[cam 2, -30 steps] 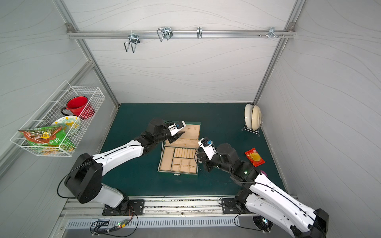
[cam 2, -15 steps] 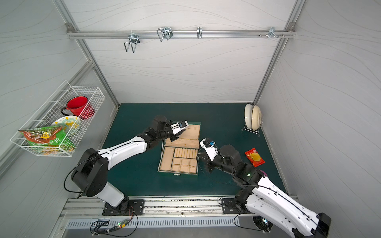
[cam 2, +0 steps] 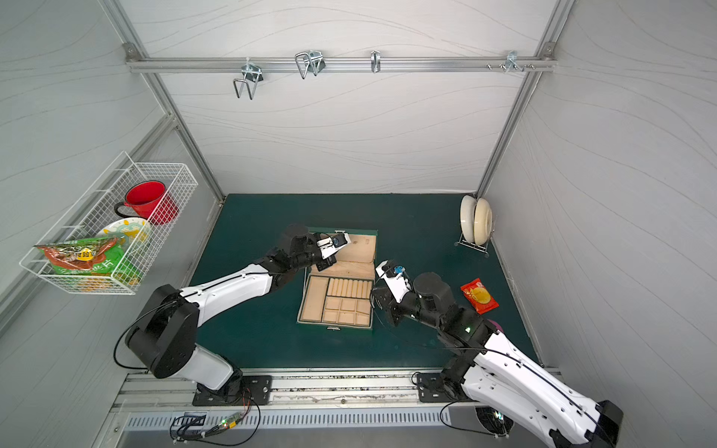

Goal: Put jewelry chain into jewelry box
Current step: Open the fastener on the jewelry box, then hang the necklace on the jewelry box clasp.

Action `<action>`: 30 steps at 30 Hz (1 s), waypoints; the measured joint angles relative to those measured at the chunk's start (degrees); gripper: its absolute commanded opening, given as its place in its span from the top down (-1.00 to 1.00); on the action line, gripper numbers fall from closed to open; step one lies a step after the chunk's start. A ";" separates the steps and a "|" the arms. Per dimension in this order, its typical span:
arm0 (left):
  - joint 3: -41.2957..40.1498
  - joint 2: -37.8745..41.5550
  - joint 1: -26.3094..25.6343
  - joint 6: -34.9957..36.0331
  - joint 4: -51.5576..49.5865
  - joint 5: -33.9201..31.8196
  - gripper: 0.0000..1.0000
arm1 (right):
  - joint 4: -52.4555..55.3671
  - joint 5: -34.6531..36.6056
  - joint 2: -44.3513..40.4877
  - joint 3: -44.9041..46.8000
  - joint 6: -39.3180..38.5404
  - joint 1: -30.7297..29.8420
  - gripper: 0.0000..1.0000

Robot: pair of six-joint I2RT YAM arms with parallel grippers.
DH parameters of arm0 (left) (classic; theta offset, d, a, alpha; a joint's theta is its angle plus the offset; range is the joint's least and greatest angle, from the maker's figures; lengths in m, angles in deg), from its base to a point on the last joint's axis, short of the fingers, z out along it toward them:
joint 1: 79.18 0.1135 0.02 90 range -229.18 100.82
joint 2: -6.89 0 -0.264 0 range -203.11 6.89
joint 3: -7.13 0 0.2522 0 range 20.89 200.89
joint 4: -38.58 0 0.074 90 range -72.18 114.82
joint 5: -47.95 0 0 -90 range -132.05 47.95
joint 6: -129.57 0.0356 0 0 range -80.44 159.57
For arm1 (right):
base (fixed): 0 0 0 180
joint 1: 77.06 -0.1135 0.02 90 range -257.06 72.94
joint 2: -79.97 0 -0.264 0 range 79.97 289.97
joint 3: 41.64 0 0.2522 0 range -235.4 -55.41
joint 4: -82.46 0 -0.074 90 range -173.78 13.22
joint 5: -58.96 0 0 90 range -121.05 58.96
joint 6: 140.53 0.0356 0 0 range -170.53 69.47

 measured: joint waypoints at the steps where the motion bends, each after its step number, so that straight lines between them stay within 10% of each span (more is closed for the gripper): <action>1: -0.90 0.44 -0.02 -0.07 0.37 0.02 1.00 | -0.02 0.00 0.11 0.00 0.00 0.00 0.97; 9: -3.78 0.72 -0.70 -0.15 -0.98 -0.68 1.00 | -0.42 0.00 1.51 0.00 0.00 0.00 0.97; 17: -4.04 7.50 -0.72 -7.82 -2.60 -0.59 -0.86 | -0.37 0.13 4.92 -0.87 0.00 0.00 0.98; 30: -10.60 23.91 -1.25 -35.10 0.13 17.70 -0.72 | 0.55 0.92 12.35 -9.18 0.00 0.00 0.99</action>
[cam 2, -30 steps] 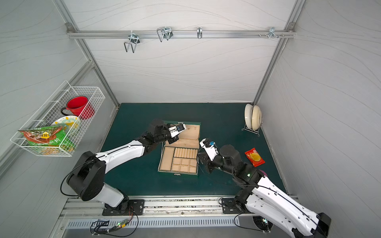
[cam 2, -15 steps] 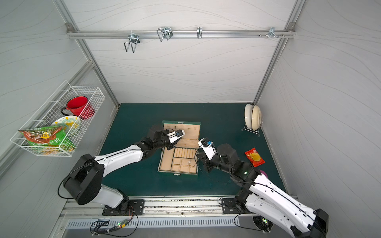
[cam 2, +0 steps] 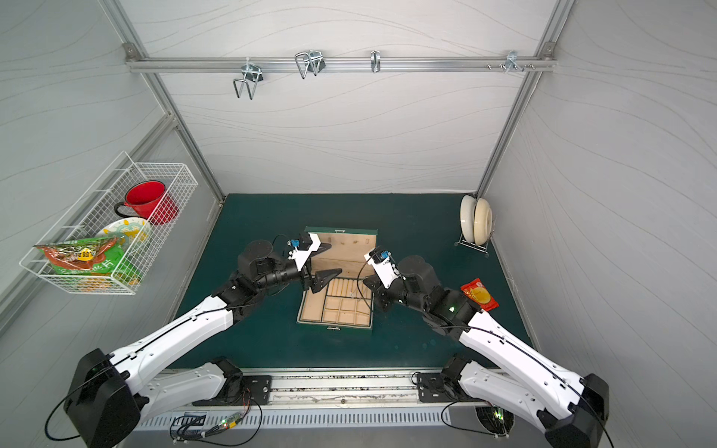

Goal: Put jewelry chain into jewelry box
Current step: Hang the necklace on the jewelry box clasp.

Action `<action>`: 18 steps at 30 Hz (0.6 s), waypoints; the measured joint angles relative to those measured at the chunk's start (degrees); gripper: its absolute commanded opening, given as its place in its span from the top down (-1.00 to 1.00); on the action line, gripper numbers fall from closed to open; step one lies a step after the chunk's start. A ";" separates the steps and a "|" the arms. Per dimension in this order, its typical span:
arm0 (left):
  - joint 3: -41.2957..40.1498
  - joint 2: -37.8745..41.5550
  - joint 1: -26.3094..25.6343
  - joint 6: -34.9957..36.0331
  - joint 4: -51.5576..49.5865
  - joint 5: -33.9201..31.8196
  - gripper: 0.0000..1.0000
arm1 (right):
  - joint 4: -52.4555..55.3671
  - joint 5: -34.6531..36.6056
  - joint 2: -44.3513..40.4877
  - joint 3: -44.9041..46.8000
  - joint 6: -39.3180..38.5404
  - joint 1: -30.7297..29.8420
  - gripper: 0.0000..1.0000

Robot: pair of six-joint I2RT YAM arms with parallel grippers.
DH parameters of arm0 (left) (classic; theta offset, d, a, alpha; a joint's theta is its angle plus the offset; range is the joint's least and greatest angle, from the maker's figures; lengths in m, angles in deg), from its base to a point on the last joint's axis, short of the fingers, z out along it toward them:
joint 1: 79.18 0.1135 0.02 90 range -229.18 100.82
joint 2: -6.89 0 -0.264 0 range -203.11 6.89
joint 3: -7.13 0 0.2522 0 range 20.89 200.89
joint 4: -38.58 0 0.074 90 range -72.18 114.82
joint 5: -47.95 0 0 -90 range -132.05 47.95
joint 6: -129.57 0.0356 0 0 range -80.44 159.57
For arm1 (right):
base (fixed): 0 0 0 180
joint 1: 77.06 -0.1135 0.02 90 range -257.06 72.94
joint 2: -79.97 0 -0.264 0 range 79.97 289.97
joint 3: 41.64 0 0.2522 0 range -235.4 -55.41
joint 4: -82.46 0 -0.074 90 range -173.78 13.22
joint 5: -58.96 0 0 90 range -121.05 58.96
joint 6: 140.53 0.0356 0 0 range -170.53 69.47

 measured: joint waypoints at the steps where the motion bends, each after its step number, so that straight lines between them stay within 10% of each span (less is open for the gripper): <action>1: -0.70 0.00 -0.24 -1.18 -0.04 1.25 -0.71 | -0.02 -0.15 0.50 -0.33 0.00 0.00 0.98; 18: -2.03 -10.21 -6.60 -8.90 2.71 6.45 -0.18 | -0.02 -1.62 2.12 -1.38 1.44 -1.03 0.99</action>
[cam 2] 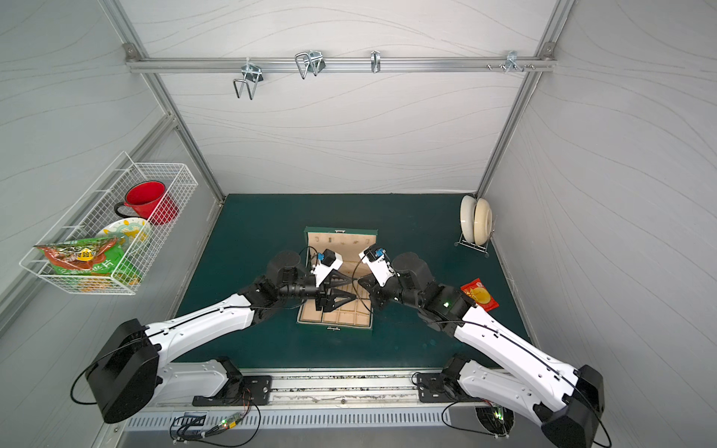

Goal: Put jewelry chain into jewelry box
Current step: Hang the necklace on the jewelry box clasp.

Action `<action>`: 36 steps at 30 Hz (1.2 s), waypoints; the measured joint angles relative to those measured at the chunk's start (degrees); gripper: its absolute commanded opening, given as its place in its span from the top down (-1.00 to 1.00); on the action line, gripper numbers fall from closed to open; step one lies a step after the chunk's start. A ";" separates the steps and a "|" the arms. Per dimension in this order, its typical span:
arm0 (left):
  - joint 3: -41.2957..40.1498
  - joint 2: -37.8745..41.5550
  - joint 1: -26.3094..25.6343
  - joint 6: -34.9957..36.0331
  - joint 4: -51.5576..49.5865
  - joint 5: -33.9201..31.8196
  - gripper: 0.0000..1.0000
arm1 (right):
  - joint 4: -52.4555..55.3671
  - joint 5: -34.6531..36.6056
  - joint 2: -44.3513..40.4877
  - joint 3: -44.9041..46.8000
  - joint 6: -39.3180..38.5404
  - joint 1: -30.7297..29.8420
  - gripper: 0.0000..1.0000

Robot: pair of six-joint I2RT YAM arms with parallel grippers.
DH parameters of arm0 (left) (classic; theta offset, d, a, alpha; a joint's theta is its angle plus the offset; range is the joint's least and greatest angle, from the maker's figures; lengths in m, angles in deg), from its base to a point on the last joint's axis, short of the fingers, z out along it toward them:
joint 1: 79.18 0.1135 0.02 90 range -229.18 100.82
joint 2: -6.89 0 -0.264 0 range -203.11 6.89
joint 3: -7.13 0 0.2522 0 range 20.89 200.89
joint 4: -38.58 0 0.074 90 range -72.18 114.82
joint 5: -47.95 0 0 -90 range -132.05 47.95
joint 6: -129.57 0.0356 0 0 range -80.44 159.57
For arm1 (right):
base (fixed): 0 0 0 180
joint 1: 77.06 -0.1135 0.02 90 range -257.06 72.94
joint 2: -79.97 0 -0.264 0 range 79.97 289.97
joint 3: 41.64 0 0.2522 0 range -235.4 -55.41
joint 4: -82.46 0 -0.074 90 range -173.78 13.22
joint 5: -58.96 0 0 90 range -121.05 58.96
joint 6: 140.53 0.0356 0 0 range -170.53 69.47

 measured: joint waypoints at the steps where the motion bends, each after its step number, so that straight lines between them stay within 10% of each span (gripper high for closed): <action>1: 0.00 -0.44 -0.09 -0.11 0.39 0.09 -0.08 | 0.00 -0.11 -0.07 0.00 0.02 -0.09 0.99; 16: 0.90 -6.01 -1.60 -0.79 6.03 1.38 0.18 | 0.07 -0.17 -1.88 0.00 0.02 -0.37 0.98; 24: 1.03 -6.36 -1.64 -0.66 6.43 1.88 0.88 | 0.07 -0.20 -2.21 0.00 0.04 -0.37 0.99; 36: 1.05 -5.51 -1.88 1.92 4.24 -0.94 0.88 | 0.92 1.66 -2.29 0.00 -0.02 -0.37 1.00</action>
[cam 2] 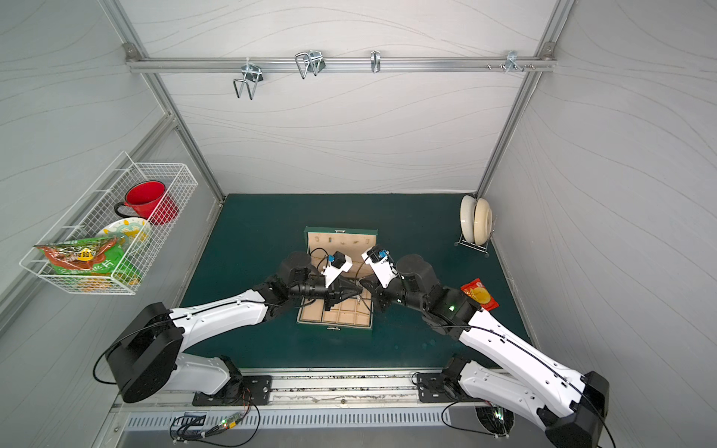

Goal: Put jewelry chain into jewelry box
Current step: Hang the necklace on the jewelry box clasp.

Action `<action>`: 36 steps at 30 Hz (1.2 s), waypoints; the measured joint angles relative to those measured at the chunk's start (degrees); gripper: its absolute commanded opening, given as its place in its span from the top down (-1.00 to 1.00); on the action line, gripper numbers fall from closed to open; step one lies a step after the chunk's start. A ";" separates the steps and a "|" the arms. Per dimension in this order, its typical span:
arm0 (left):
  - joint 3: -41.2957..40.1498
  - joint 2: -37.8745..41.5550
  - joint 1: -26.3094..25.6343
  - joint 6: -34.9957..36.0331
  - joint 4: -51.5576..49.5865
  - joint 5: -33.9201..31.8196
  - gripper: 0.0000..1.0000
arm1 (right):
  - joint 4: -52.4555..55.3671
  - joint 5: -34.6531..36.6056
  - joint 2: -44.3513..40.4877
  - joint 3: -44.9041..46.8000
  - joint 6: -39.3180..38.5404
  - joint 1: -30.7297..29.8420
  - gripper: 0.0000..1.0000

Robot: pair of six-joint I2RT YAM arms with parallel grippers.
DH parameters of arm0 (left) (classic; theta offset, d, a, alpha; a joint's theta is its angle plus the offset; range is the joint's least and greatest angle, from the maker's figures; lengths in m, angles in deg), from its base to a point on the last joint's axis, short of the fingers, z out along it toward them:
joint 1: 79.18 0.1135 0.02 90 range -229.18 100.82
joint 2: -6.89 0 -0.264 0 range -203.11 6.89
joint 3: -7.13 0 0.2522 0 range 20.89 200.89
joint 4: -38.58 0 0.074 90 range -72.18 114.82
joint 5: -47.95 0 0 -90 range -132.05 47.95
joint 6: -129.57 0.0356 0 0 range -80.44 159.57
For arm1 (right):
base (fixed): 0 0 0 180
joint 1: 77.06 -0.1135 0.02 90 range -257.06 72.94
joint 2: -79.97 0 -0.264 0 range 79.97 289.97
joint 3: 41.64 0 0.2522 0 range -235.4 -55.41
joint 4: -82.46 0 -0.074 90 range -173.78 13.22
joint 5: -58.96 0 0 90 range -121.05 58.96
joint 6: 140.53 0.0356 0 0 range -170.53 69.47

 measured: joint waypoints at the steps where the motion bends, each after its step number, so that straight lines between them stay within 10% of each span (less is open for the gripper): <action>1: -0.04 0.57 0.02 0.20 -0.59 -0.74 0.88 | -0.09 0.39 0.04 0.00 -0.07 -0.02 1.00; 36: 9.18 -5.07 13.29 -2.08 -12.52 -20.76 0.95 | -23.10 20.61 31.82 -9.07 -1.33 -0.04 1.00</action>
